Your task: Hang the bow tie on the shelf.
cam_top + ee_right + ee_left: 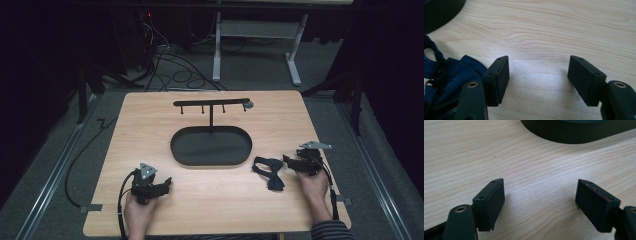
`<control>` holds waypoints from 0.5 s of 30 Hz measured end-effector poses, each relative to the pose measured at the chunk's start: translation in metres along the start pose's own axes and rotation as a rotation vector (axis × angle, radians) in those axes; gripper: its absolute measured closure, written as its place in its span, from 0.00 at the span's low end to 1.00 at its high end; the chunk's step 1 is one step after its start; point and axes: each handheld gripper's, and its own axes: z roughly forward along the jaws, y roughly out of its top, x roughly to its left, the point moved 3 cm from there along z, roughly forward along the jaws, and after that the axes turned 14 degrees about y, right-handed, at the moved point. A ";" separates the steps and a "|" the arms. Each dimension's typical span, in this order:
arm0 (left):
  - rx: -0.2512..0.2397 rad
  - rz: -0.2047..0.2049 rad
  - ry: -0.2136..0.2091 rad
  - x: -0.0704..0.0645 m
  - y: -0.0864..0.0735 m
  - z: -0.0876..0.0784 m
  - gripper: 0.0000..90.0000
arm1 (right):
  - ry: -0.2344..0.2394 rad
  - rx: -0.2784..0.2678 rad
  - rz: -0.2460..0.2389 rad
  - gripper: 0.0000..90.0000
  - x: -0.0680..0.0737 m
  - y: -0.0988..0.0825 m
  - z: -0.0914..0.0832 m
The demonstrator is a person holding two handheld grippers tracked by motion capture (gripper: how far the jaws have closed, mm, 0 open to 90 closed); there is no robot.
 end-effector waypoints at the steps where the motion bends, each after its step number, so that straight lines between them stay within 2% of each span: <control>1: 0.001 0.001 0.000 0.000 0.000 0.000 0.27 | 0.029 -0.010 0.020 0.43 0.000 0.001 -0.003; 5: -0.001 -0.001 0.000 0.000 0.000 0.000 0.27 | 0.034 -0.042 0.012 0.45 0.004 0.004 -0.012; 15: 0.000 0.000 0.000 0.000 0.000 0.000 0.27 | 0.068 -0.051 -0.005 0.48 0.017 0.003 -0.030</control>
